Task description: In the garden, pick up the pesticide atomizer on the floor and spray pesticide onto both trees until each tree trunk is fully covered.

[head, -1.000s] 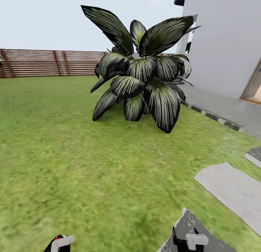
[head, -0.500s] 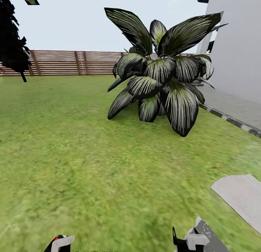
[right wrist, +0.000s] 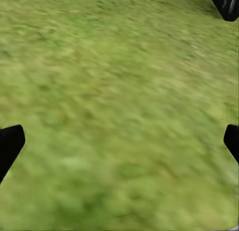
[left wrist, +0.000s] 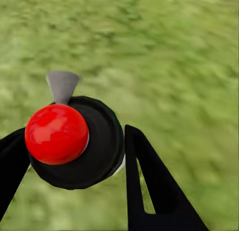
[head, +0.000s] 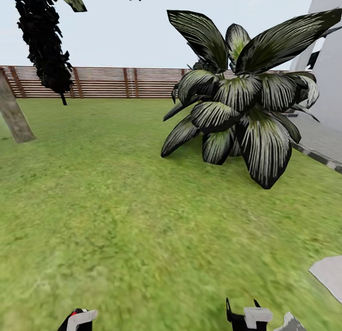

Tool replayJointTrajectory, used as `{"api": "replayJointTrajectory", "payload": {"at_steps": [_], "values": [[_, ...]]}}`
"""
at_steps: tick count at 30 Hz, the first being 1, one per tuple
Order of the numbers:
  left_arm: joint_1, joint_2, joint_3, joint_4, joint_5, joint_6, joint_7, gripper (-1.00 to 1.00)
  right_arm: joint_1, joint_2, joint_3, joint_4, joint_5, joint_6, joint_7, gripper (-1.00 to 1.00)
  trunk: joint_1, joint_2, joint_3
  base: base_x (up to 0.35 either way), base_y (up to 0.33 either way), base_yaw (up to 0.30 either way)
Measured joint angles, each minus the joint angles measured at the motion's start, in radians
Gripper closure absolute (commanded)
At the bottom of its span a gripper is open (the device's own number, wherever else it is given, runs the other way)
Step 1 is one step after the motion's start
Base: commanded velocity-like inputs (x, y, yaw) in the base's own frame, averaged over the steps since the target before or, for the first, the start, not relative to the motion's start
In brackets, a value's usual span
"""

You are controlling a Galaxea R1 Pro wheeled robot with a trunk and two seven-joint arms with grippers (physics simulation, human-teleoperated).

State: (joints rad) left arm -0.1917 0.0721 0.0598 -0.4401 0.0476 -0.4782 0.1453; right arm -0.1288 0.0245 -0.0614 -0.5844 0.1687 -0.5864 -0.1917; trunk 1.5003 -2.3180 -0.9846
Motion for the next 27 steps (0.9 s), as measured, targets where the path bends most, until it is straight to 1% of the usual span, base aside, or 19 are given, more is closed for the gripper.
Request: {"api": "replayJointTrajectory", "payload": {"at_steps": [8,27], "values": [[0.0,0.0,0.0,0.0,0.0,0.0,0.0,1.0,0.0,0.0,0.0,0.0,0.0,0.0,0.0,-1.0,0.0,0.0,0.0,0.291,0.175,0.279],[0.0,0.0,0.0,0.0,0.0,0.0,0.0,1.0,0.0,0.0,0.0,0.0,0.0,0.0,0.0,-1.0,0.0,0.0,0.0,0.28,0.217,0.279]]}}
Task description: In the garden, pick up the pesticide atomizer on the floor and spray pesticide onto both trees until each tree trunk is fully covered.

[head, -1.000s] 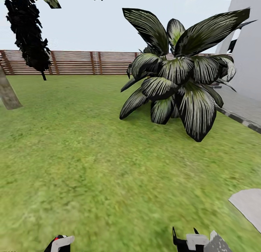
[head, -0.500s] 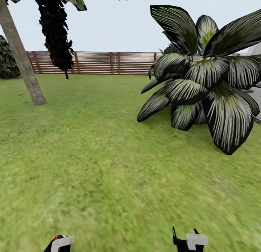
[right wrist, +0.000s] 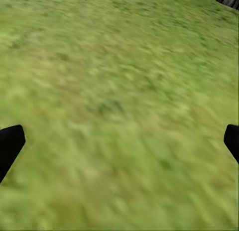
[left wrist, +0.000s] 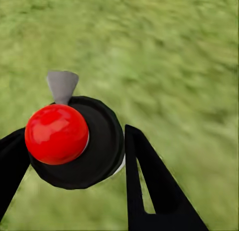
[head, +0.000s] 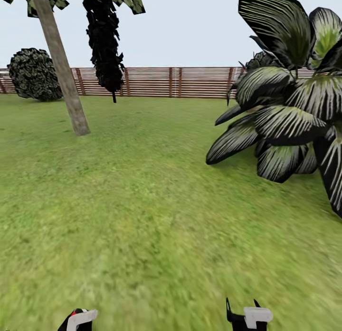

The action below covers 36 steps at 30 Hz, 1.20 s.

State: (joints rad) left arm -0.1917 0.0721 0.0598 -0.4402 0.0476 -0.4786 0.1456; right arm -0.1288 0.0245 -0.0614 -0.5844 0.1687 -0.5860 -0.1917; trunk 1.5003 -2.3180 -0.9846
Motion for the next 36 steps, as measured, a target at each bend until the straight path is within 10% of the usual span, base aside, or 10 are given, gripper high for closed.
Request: {"api": "replayJointTrajectory", "payload": {"at_steps": [36], "values": [[0.0,0.0,0.0,0.0,-0.001,0.0,-0.001,1.0,0.0,0.0,0.0,0.0,0.0,0.0,0.001,-1.0,0.0,0.0,0.0,0.279,0.219,0.269]]}}
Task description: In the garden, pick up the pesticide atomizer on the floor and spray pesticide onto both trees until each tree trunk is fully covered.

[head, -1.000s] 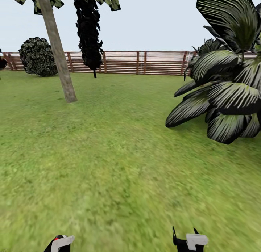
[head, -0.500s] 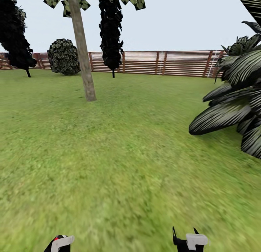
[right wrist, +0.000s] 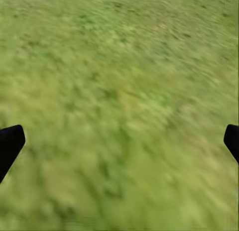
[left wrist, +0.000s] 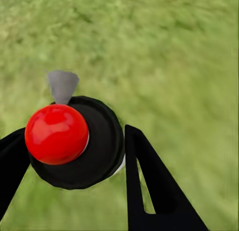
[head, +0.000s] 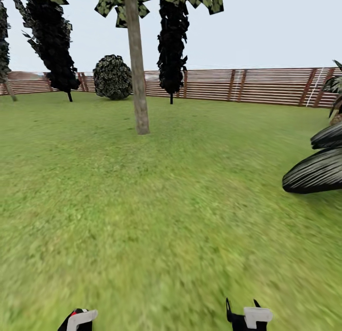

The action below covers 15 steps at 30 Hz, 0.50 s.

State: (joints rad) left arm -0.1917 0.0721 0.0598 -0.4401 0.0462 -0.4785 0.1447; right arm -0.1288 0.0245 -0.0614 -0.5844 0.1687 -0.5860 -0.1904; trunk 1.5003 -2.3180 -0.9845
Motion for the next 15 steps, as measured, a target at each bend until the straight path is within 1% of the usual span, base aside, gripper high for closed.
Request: {"api": "replayJointTrajectory", "payload": {"at_steps": [6,15], "values": [[0.0,0.0,0.0,0.0,0.0,0.0,0.0,1.0,0.0,-0.006,0.0,0.0,0.001,0.0,0.002,-1.0,0.0,0.0,0.0,0.279,0.219,0.019],[0.0,0.0,0.0,0.0,0.001,0.001,-0.001,1.0,0.0,-0.005,0.001,-0.001,0.001,0.0,0.002,-1.0,0.0,0.0,0.0,0.279,0.219,0.0]]}}
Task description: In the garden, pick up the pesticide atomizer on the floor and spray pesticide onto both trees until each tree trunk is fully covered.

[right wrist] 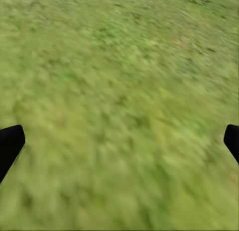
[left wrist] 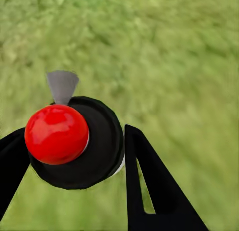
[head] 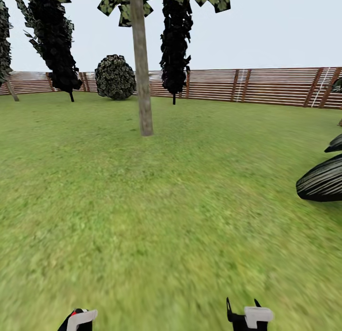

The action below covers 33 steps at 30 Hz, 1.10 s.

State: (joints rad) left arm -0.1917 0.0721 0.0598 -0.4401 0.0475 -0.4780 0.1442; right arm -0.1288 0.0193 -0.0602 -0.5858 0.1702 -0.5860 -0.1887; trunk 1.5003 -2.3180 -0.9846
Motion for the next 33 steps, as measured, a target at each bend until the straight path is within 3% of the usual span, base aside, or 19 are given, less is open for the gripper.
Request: {"api": "replayJointTrajectory", "payload": {"at_steps": [12,22,33], "values": [[0.0,0.0,0.0,0.0,-0.001,0.001,0.0,1.0,0.0,-0.004,0.0,0.001,0.0,0.0,-0.001,-1.0,0.0,0.0,-0.001,0.295,0.169,0.02],[0.0,0.0,0.0,0.0,-0.001,0.001,0.0,1.0,0.0,-0.002,0.0,0.002,0.0,0.0,-0.002,-1.0,0.0,0.0,-0.008,0.335,0.016,0.2],[0.0,0.0,0.0,0.0,-0.001,0.001,0.0,1.0,0.0,0.0,-0.001,0.001,-0.001,-0.003,-0.002,-1.0,0.0,0.0,-0.01,0.338,0.0,0.015]]}}
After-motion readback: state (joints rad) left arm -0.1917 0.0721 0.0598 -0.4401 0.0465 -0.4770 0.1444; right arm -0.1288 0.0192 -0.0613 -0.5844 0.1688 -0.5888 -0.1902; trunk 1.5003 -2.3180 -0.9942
